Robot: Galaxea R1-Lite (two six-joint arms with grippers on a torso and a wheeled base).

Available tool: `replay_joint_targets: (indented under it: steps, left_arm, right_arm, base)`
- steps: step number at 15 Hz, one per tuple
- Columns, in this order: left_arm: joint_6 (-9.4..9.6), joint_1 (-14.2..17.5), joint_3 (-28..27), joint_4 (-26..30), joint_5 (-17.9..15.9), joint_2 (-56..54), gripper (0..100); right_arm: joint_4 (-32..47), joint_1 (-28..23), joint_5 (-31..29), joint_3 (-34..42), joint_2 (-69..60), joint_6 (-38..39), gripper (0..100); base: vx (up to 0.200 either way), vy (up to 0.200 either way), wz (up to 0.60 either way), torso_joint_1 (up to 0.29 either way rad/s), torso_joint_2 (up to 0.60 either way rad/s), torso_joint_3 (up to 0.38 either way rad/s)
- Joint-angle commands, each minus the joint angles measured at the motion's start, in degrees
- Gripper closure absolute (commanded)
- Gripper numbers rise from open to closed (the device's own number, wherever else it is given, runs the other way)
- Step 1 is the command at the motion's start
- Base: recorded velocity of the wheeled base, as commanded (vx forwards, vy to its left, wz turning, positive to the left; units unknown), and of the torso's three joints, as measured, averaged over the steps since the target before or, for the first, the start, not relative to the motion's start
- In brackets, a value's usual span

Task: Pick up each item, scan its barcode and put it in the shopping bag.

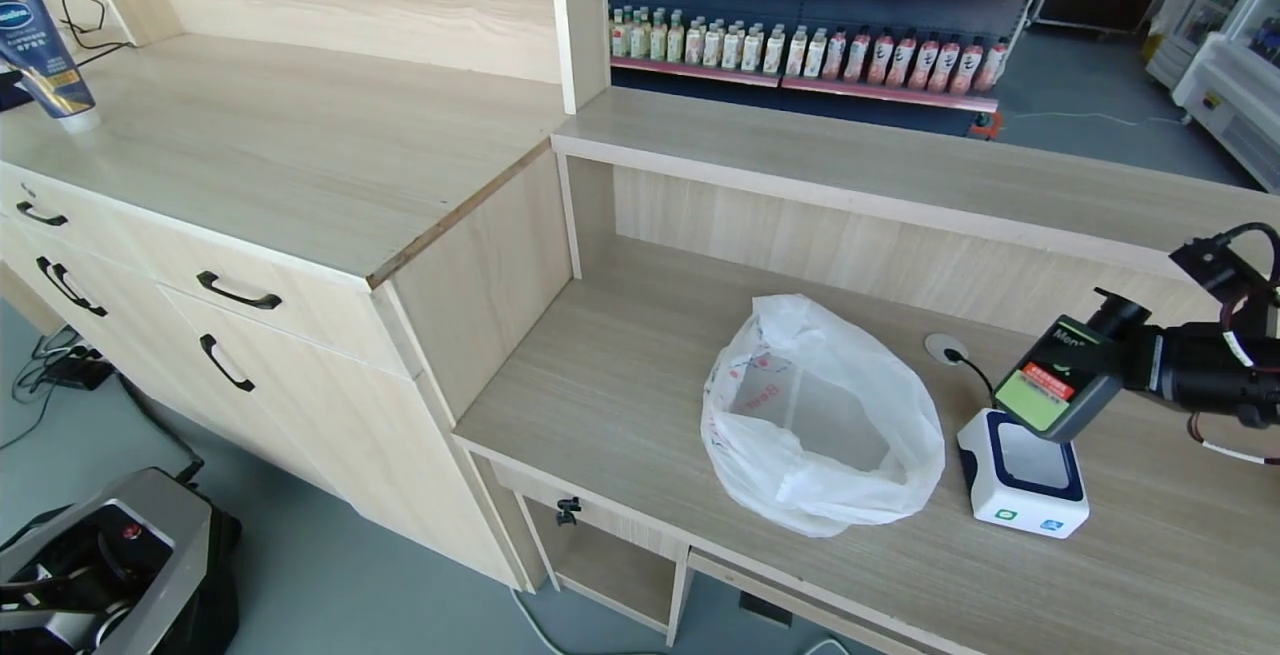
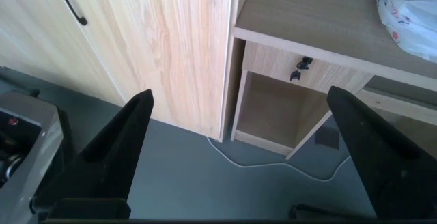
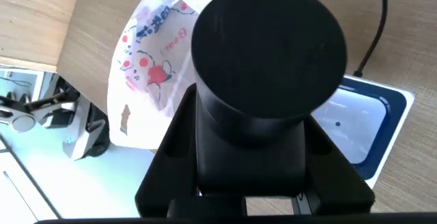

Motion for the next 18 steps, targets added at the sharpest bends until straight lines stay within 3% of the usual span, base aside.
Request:
replay_joint_targets:
  steps: [1,18]
  left_arm:
    - [-0.02,0.0,0.0,0.0,0.0,0.1,0]
    - [-0.02,0.0,0.0,0.0,0.0,0.0,0]
  right_arm:
    - [-1.0,-2.4,0.0,-1.4,4.9,0.2,100]
    - [-1.9,-2.1,0.2,2.2,7.7,0.6,100]
  base:
    - [0.000,0.000,0.00,0.000,0.00,0.000]
    - [0.000,0.000,0.00,0.000,0.00,0.000]
